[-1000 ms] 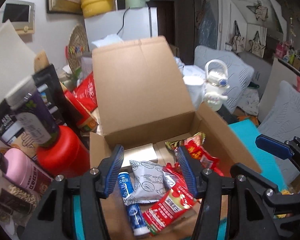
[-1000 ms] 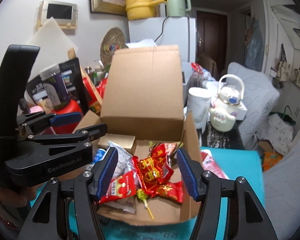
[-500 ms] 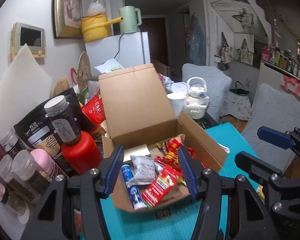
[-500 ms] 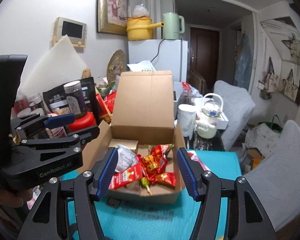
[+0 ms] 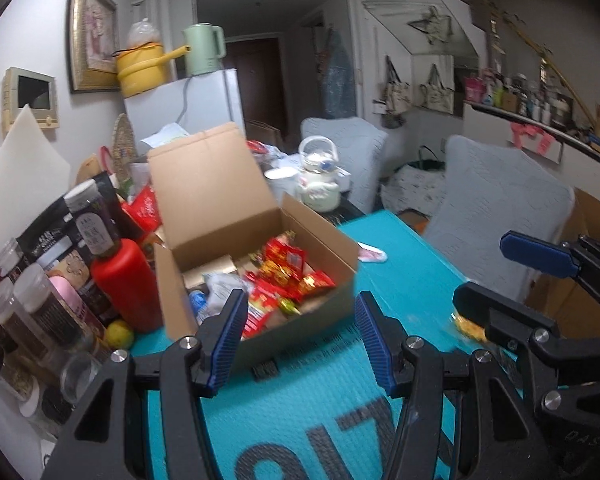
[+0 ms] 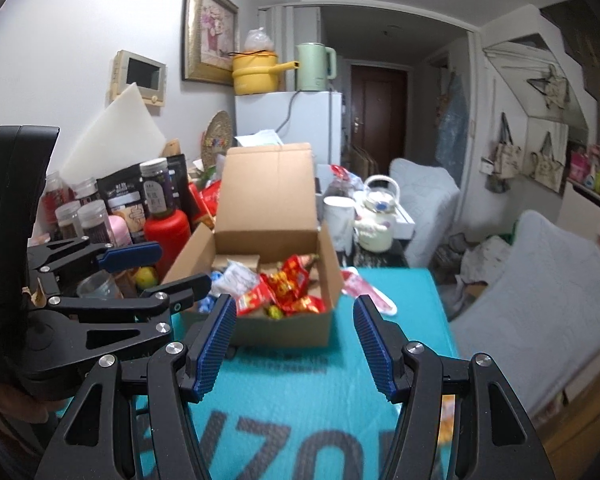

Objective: Organize snacks
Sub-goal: 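Withdraw both tools up out of the box and move over the waffle, then lower the right tool onto the wrapped waffle and close its fingers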

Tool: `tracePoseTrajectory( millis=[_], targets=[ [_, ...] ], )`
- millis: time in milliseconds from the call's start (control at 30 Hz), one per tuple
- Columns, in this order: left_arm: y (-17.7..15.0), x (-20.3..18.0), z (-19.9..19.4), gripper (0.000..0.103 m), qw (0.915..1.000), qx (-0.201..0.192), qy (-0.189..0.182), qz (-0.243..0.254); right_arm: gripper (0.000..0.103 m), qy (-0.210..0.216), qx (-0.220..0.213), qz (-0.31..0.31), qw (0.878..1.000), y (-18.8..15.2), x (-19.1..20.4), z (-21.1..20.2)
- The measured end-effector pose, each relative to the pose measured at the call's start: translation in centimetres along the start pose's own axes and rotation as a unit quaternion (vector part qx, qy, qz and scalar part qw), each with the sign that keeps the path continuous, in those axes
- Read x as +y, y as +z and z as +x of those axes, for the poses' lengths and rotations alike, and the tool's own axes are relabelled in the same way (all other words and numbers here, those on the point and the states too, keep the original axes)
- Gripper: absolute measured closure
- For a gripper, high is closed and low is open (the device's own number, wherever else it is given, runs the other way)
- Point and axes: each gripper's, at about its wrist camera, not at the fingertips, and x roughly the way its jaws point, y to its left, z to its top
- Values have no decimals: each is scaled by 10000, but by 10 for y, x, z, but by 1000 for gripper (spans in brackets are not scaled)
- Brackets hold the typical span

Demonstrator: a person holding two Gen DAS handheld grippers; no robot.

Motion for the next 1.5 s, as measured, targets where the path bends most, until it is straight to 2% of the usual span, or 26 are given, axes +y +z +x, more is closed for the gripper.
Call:
tracePoseTrajectory(
  millis=[233, 333, 700, 1033, 1500],
  targets=[
    [-26, -32, -2, 48, 9985, 213, -481, 169, 42, -374, 241, 332, 9985, -42, -23, -23],
    [-32, -46, 0, 48, 9973, 190, -673, 240, 42, -518, 274, 502, 9970, -55, -35, -31],
    [-43, -94, 26, 48, 9916, 568, -1113, 343, 42, -868, 563, 962, 9900, -92, -84, -41],
    [-41, -135, 65, 48, 9882, 854, -1185, 463, 42, -809, 972, 1206, 9846, -118, -136, -9],
    [-62, -179, 130, 48, 9792, 1667, -1153, 43, 42, -585, 1485, 1150, 9805, -132, -207, 37]
  ],
)
